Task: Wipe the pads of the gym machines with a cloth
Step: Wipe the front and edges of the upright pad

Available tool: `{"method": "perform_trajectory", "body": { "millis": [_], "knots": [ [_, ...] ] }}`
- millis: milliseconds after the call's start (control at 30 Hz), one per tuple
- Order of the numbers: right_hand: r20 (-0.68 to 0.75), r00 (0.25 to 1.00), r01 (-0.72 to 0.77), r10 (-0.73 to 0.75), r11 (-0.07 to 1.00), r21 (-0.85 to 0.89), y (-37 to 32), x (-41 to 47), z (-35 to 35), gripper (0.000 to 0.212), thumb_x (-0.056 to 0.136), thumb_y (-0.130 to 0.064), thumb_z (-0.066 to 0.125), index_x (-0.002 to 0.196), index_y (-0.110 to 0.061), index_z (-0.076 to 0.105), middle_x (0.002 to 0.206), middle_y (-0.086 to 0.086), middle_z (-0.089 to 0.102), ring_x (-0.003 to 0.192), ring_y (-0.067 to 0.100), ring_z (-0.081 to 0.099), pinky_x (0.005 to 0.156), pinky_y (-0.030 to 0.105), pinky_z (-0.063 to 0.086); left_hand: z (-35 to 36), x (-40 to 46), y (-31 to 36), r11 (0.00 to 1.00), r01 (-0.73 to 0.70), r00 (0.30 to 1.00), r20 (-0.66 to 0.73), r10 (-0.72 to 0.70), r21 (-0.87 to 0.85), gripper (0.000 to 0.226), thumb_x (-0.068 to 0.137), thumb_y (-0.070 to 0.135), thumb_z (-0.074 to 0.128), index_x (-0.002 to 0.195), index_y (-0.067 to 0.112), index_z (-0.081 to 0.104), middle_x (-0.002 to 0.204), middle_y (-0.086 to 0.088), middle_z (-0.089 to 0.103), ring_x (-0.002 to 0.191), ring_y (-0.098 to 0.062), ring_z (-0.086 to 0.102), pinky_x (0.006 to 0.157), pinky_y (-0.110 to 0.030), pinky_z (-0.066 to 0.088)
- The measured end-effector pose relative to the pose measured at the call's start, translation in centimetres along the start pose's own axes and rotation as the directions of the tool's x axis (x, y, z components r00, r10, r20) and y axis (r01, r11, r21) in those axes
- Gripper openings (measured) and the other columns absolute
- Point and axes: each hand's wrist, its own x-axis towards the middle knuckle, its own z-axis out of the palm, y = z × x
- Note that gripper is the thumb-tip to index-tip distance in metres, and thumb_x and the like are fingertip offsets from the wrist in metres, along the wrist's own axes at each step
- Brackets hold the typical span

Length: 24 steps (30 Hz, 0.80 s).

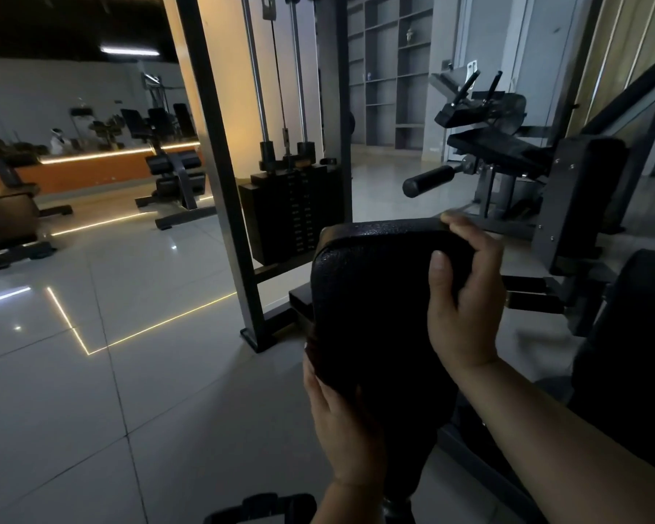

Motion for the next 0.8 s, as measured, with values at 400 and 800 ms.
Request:
{"method": "perform_trajectory", "body": {
  "millis": [400,800],
  "knots": [
    [0.009,0.999,-0.034,0.034,0.999,-0.031,-0.3,-0.1,-0.3,0.036,0.096,-0.032,0.044,0.127,-0.015,0.042,0.131,-0.001,0.055,0.123,0.005,0.050,0.098,0.017,0.040,0.5,9.2,7.1,0.962,-0.245,0.965,-0.063,0.254,0.120,0.059,0.099,0.043,0.027,0.148,0.013,0.015,0.154,-0.016,0.024,0.143,-0.027,0.023,0.113,-0.036,0.024],
    [-0.008,1.000,-0.007,0.007,1.000,-0.026,-0.3,-0.1,-0.1,0.037,0.096,-0.023,0.046,0.125,0.000,0.046,0.129,0.005,0.055,0.122,0.013,0.051,0.099,0.015,0.038,0.5,0.5,1.1,0.997,0.058,0.997,-0.057,-0.060,-0.042,0.063,0.091,0.024,0.045,0.147,0.023,0.015,0.150,-0.016,0.029,0.132,-0.004,0.023,0.109,-0.025,0.029]
  ]
}}
